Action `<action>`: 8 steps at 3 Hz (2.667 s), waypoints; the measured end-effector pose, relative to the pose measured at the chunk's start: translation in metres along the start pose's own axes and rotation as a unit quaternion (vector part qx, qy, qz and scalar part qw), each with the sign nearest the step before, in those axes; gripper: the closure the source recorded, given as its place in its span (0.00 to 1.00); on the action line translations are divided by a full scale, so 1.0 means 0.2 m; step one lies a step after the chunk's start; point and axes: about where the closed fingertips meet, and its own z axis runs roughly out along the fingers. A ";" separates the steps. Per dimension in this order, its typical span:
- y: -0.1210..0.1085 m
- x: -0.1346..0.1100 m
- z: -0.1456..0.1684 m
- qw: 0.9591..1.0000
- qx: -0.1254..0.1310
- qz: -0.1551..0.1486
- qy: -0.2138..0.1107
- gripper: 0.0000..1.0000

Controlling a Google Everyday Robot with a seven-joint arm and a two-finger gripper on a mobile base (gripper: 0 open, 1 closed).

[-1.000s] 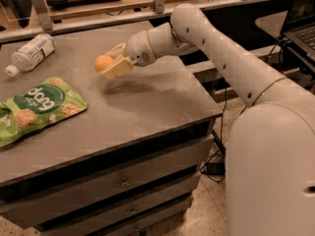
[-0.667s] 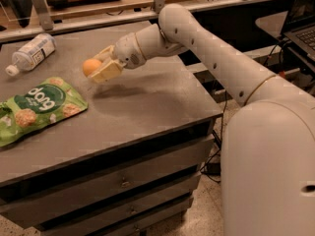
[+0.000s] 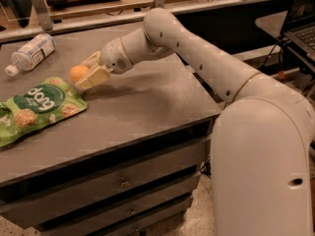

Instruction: Move orange near green rice chip bag

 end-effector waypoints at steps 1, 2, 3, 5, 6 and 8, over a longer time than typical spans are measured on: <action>0.00 0.03 0.04 1.000 -0.006 0.007 0.000 0.97; 0.00 0.06 0.07 1.000 -0.012 0.015 -0.001 0.75; 0.00 0.07 0.08 1.000 -0.015 0.021 -0.005 0.51; 0.00 0.07 0.10 0.999 -0.019 0.025 -0.015 0.04; 0.00 0.07 0.10 0.999 -0.021 0.025 -0.017 0.00; -0.04 0.06 -0.04 0.999 0.014 0.008 -0.036 0.00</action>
Offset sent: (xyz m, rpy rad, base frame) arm 0.0019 0.0052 -0.0226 -0.0080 0.0561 0.0032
